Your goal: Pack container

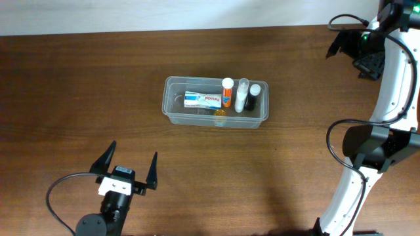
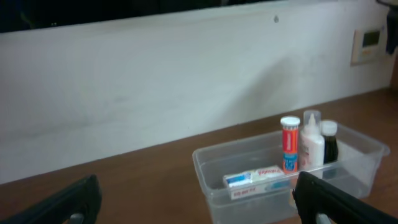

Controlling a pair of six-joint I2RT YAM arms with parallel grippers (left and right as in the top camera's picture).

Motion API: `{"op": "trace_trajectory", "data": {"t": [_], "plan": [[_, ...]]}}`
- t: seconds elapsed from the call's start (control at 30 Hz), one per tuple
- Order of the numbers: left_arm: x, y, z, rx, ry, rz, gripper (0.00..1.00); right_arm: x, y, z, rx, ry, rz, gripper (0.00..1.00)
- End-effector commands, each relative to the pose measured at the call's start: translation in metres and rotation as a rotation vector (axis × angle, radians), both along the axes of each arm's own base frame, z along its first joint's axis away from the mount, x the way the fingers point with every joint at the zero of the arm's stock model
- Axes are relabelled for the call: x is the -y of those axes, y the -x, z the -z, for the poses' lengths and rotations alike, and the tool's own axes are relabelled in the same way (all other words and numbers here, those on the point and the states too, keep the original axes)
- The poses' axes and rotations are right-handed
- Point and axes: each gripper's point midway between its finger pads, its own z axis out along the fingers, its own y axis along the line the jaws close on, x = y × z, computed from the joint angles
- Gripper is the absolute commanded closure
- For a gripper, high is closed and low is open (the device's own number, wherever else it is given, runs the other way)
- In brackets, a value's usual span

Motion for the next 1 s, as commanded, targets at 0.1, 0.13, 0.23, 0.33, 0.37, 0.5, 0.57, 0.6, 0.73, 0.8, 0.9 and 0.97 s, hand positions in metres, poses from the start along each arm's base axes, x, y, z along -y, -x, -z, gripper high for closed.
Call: {"op": "trace_trajectory", "data": {"t": [0.1,0.13,0.23,0.33,0.37,0.5,0.57,0.6,0.73,0.8,0.9,0.97], "plan": [[0.001,-0.006,0.016,0.015,0.101,0.018,0.01,0.002,0.003,-0.002,-0.005,0.012,0.006,0.02],[0.001,-0.006,0.018,0.019,0.109,0.02,0.0,0.002,0.003,-0.002,-0.005,0.011,0.006,0.02],[0.0,-0.007,0.02,0.006,0.116,0.018,0.01,0.002,0.003,-0.002,-0.005,0.012,0.006,0.02],[-0.003,-0.008,0.024,-0.012,0.118,-0.001,0.01,0.002,0.003,-0.002,-0.005,0.011,0.006,0.02],[-0.004,-0.009,0.029,-0.031,0.119,-0.012,0.01,0.002,0.003,-0.002,-0.005,0.012,0.006,0.02],[-0.009,-0.012,0.053,-0.128,0.119,-0.045,0.0,0.002,0.003,-0.002,-0.005,0.012,0.006,0.02],[-0.009,-0.012,0.063,-0.172,0.117,-0.047,0.01,0.002,0.003,-0.002,-0.005,0.012,0.006,0.02],[-0.009,-0.011,0.069,-0.198,0.123,-0.05,0.0,0.002,0.003,-0.002,-0.005,0.011,0.006,0.02],[-0.01,-0.012,0.07,-0.209,0.154,-0.058,0.01,0.002,0.003,-0.002,-0.005,0.011,0.006,0.02],[-0.014,-0.012,0.07,-0.21,0.16,-0.077,0.01,0.002,0.003,-0.002,-0.005,0.012,0.006,0.02],[-0.018,-0.013,0.071,-0.208,0.161,-0.101,0.01,0.002,0.003,-0.002,-0.005,0.012,0.006,0.02],[-0.018,-0.013,0.071,-0.208,0.161,-0.101,0.01,0.002,0.003,-0.002,-0.005,0.012,0.006,0.02]]}}
